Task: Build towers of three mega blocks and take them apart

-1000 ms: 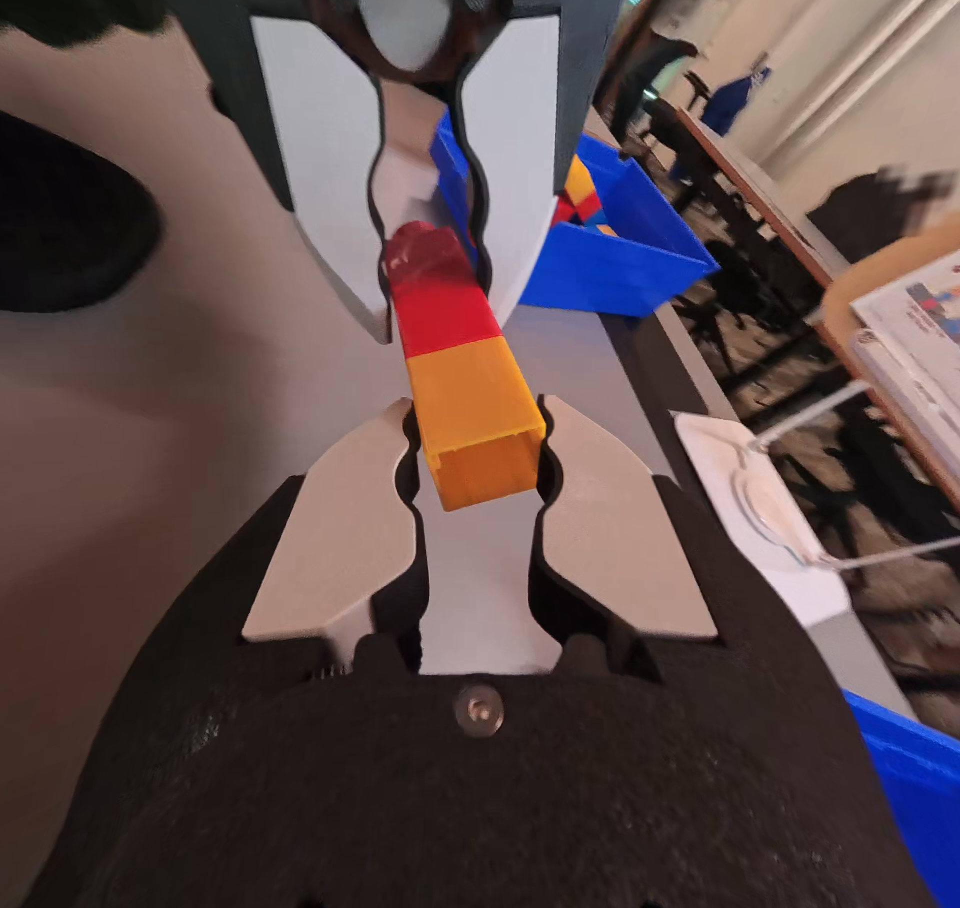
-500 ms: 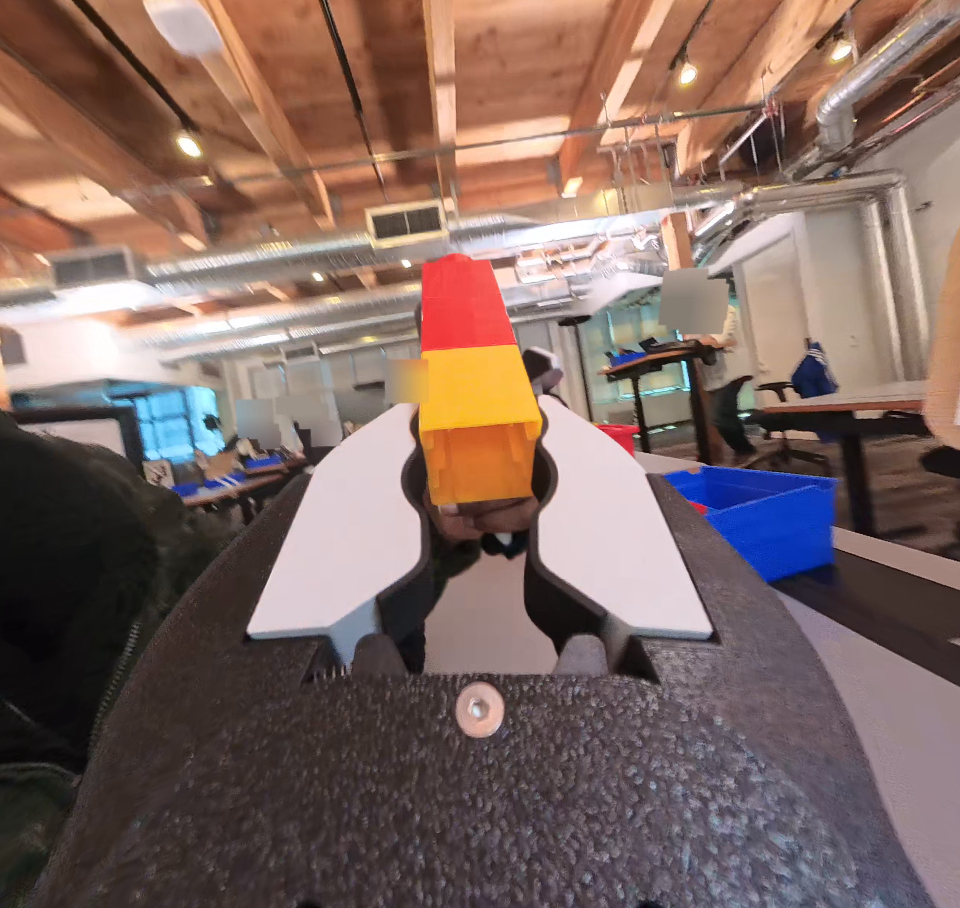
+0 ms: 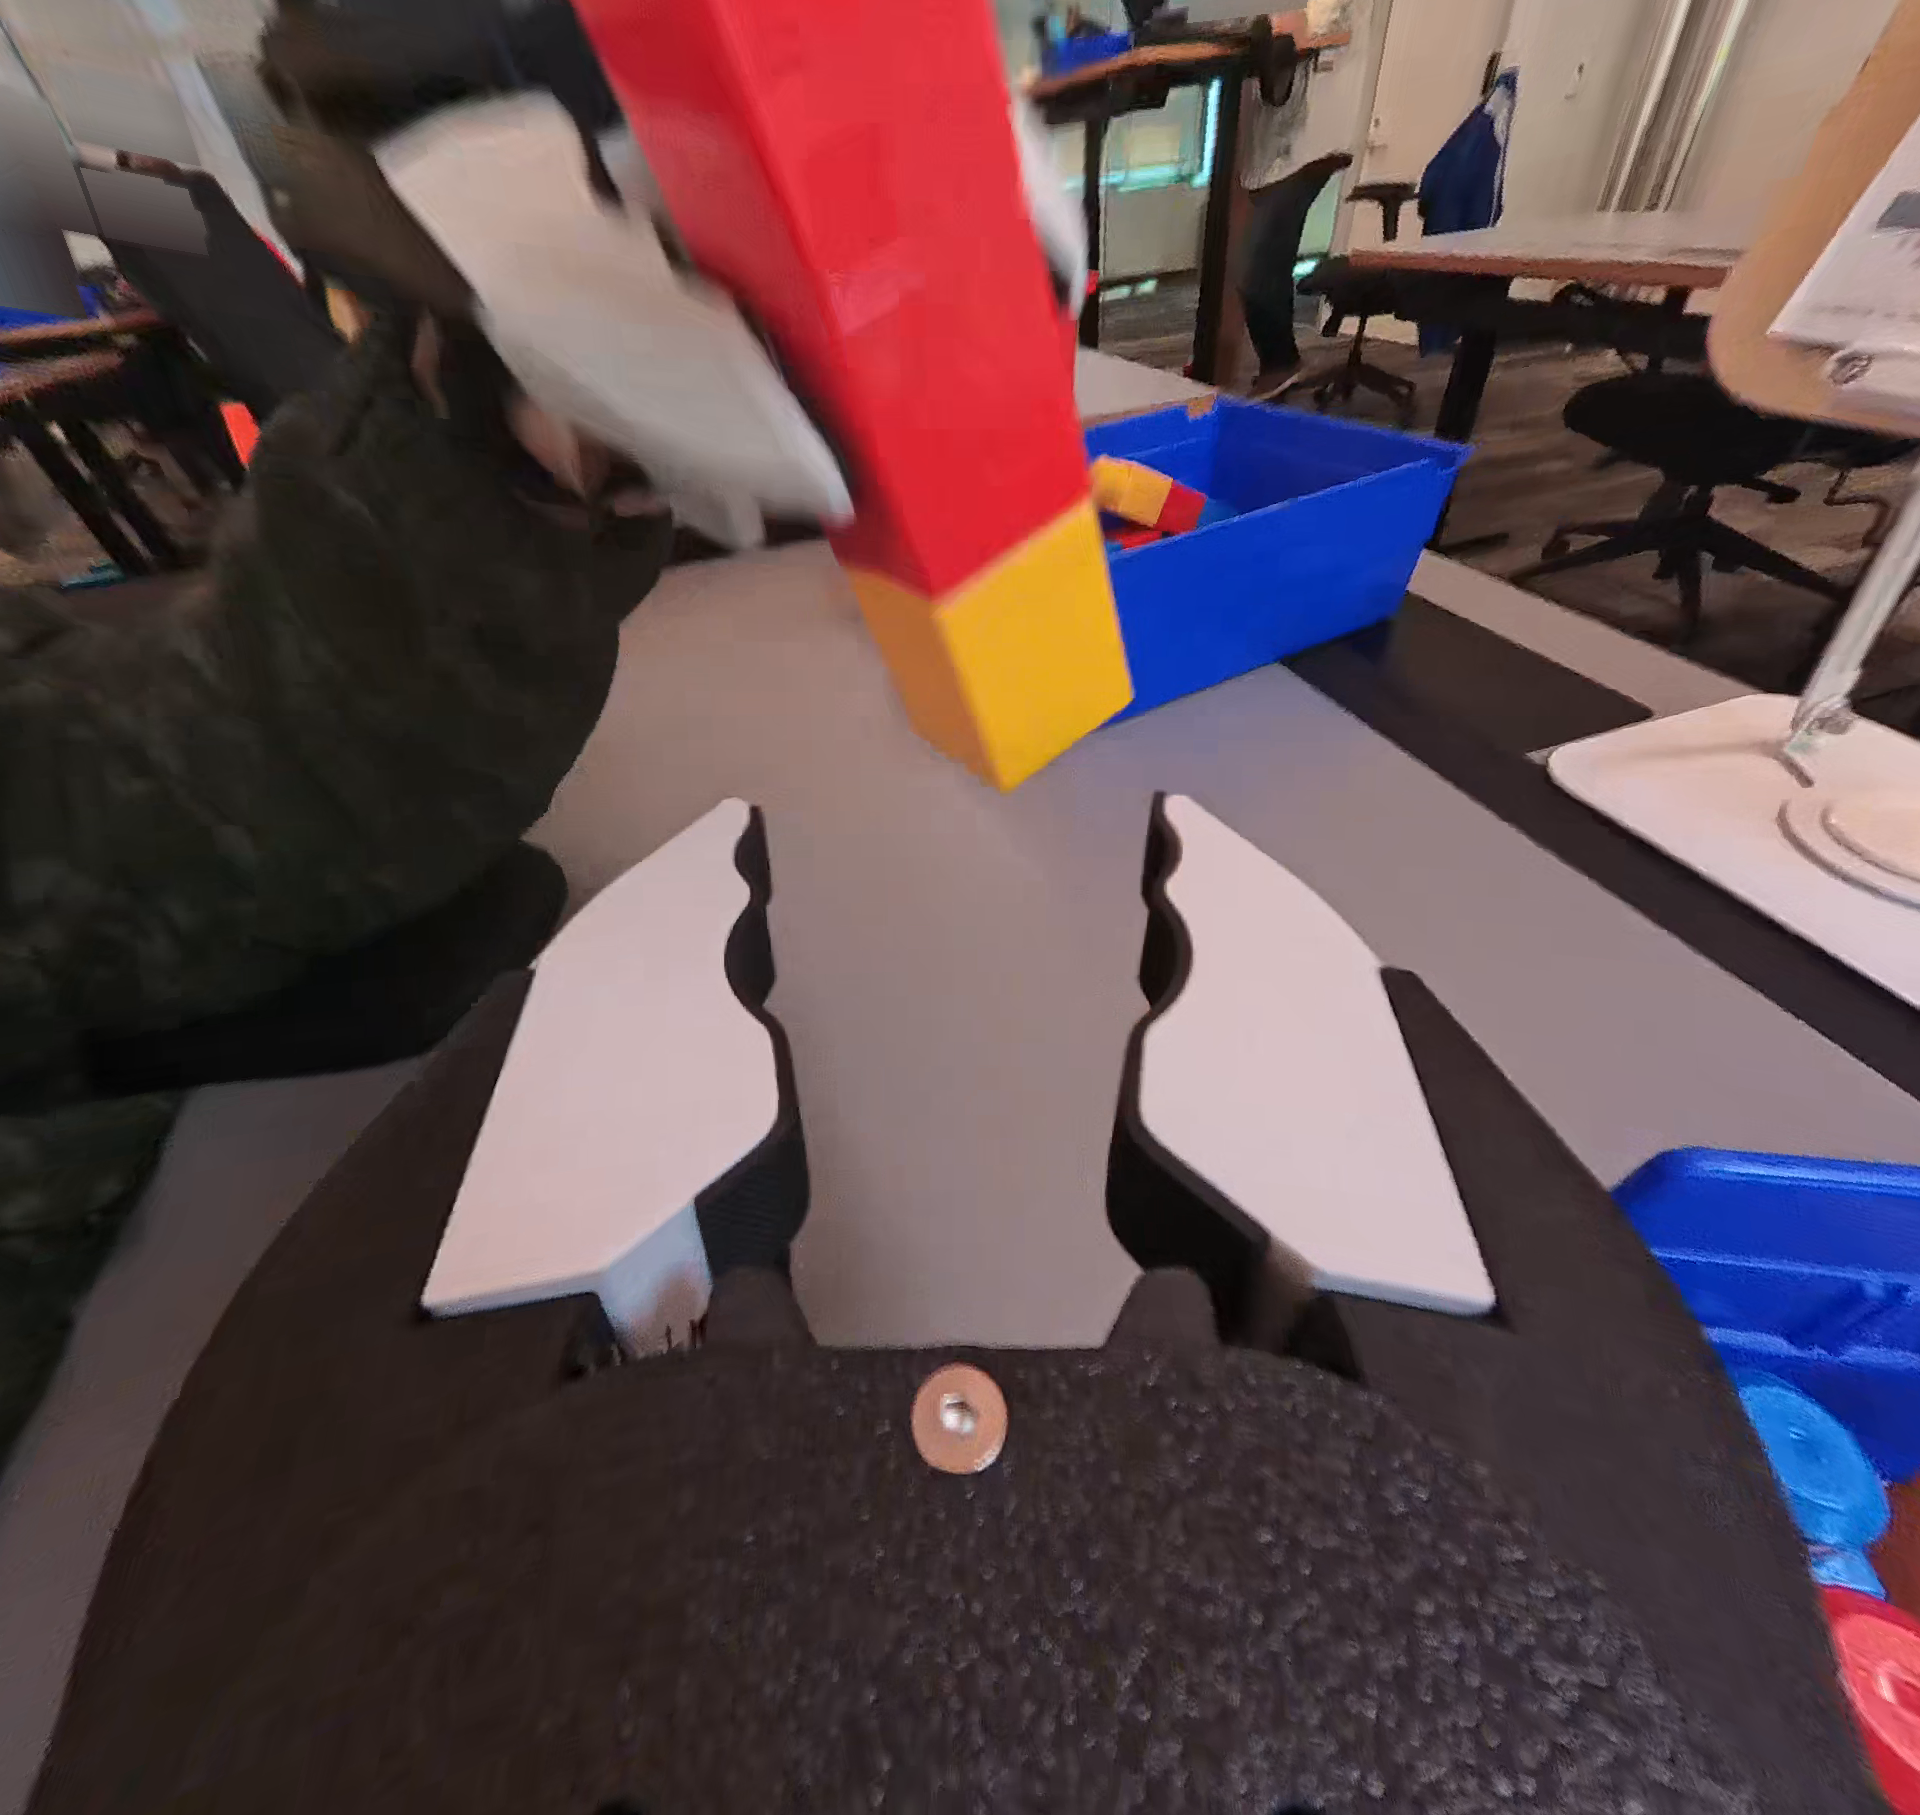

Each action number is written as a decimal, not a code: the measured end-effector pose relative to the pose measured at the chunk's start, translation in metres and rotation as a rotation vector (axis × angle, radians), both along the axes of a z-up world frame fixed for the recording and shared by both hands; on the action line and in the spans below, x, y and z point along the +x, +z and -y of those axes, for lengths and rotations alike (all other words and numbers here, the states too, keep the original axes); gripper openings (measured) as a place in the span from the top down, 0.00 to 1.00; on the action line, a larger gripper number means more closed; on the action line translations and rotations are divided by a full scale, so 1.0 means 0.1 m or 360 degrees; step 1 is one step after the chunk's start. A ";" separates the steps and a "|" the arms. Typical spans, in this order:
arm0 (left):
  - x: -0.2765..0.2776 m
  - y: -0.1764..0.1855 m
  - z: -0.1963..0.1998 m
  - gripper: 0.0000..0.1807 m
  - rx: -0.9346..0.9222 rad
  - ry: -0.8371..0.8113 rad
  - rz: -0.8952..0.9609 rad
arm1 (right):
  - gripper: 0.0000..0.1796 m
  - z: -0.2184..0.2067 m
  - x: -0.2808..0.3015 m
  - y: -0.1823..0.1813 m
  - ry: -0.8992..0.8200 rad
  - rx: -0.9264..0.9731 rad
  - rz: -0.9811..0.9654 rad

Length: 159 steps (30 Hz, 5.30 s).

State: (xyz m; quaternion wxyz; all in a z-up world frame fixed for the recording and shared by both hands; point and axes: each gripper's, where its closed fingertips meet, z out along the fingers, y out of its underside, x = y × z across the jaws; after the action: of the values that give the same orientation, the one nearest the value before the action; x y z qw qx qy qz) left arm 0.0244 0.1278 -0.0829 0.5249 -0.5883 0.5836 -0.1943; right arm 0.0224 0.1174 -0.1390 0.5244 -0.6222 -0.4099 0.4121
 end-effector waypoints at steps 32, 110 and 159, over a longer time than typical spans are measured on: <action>-0.66 -0.82 0.07 0.80 -0.0600 -0.0235 -0.0349 | 0.81 0.12 -0.14 -0.86 0.0209 -0.0051 0.0608; -0.62 -0.66 -0.50 0.80 -0.0526 -0.0043 0.0232 | 0.82 -1.75 1.92 -1.10 -0.1479 -0.0917 0.1008; -0.53 -0.33 -0.41 0.89 -0.0395 -0.0128 0.0474 | 0.83 -1.27 2.23 -0.84 -0.0881 -0.0933 0.1810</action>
State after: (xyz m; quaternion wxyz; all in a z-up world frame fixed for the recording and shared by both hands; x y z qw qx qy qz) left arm -0.0288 0.1689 -0.1162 0.5206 -0.5895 0.4942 -0.3704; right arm 0.2458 0.2448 -0.2229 0.1247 -0.9389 -0.3190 -0.0329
